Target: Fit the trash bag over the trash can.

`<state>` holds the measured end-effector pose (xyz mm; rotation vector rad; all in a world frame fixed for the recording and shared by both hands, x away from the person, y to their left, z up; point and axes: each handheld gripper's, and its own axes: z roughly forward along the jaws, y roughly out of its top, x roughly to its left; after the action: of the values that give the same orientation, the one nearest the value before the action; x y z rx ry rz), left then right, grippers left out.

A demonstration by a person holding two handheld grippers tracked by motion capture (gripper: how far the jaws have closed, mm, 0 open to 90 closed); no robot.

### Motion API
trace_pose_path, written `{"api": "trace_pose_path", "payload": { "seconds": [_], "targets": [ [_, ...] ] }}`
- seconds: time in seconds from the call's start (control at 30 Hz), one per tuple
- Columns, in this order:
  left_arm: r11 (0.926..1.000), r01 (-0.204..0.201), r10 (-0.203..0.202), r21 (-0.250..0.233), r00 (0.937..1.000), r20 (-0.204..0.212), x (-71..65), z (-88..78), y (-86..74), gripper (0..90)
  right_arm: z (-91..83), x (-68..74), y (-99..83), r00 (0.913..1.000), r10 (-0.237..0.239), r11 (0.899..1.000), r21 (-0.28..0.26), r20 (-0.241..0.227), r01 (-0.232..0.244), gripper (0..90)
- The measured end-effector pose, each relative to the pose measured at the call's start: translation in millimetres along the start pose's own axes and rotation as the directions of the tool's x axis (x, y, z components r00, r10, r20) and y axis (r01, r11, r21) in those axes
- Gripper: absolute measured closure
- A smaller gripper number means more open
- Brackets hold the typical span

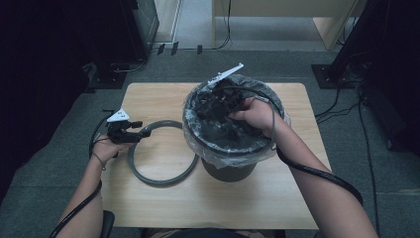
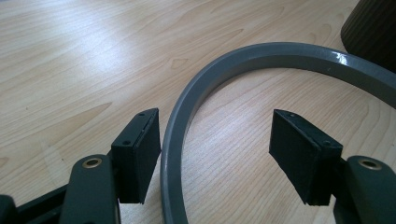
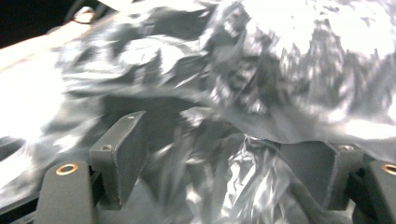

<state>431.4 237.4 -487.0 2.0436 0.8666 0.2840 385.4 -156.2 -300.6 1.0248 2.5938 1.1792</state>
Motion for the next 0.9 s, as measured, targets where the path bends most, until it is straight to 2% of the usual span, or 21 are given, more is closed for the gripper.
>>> {"api": "trace_pose_path", "payload": {
  "seconds": [0.13,0.27,0.43,0.5,0.57,0.63,0.77,0.87,0.9],
  "targets": [
    [1.0000,0.001,-0.001,0.002,1.0000,0.000,-0.5,0.4,0.0,33.1,-18.6,5.2,-2.6,0.9996,-0.012,1.000,-0.011,-0.024,0.012,23.9],
    [1.0000,-0.002,0.002,0.004,1.0000,-0.001,-1.5,0.6,0.2,33.2,-33.7,8.3,-4.6,0.9994,-0.025,1.000,-0.017,-0.025,0.025,23.9],
    [1.0000,0.003,-0.003,0.003,1.0000,-0.001,-0.6,-0.2,-0.7,33.1,-50.0,8.6,-8.7,0.9992,-0.032,0.999,0.000,-0.026,0.032,24.1],
    [1.0000,0.004,-0.004,0.001,1.0000,-0.001,-0.6,-0.8,-0.7,33.1,-54.3,9.1,-7.9,0.9987,-0.047,0.999,-0.011,-0.020,0.047,24.6],
    [1.0000,0.002,-0.002,-0.002,1.0000,-0.001,-0.6,-1.3,-0.5,33.1,-56.6,10.7,-4.5,0.9980,-0.051,0.998,-0.043,-0.037,0.050,24.6],
    [1.0000,0.004,-0.004,-0.002,1.0000,-0.002,-0.4,-1.4,-0.5,33.1,-51.9,13.4,-0.5,0.9964,-0.047,0.997,-0.059,-0.070,0.043,24.7],
    [1.0000,0.002,-0.002,0.002,1.0000,-0.003,-0.1,-1.5,-1.4,33.1,-28.2,16.3,4.6,0.9944,-0.074,0.996,-0.049,-0.075,0.071,24.5],
    [1.0000,0.004,-0.004,0.003,1.0000,-0.004,0.9,-1.9,-2.1,33.2,-9.7,4.6,4.6,0.9970,-0.059,0.998,-0.028,-0.050,0.058,24.5],
    [1.0000,0.006,-0.006,0.002,1.0000,-0.005,1.2,-1.9,-2.3,33.1,-2.4,-3.8,4.0,0.9989,-0.034,0.999,-0.032,-0.034,0.033,24.6]
  ]
}}
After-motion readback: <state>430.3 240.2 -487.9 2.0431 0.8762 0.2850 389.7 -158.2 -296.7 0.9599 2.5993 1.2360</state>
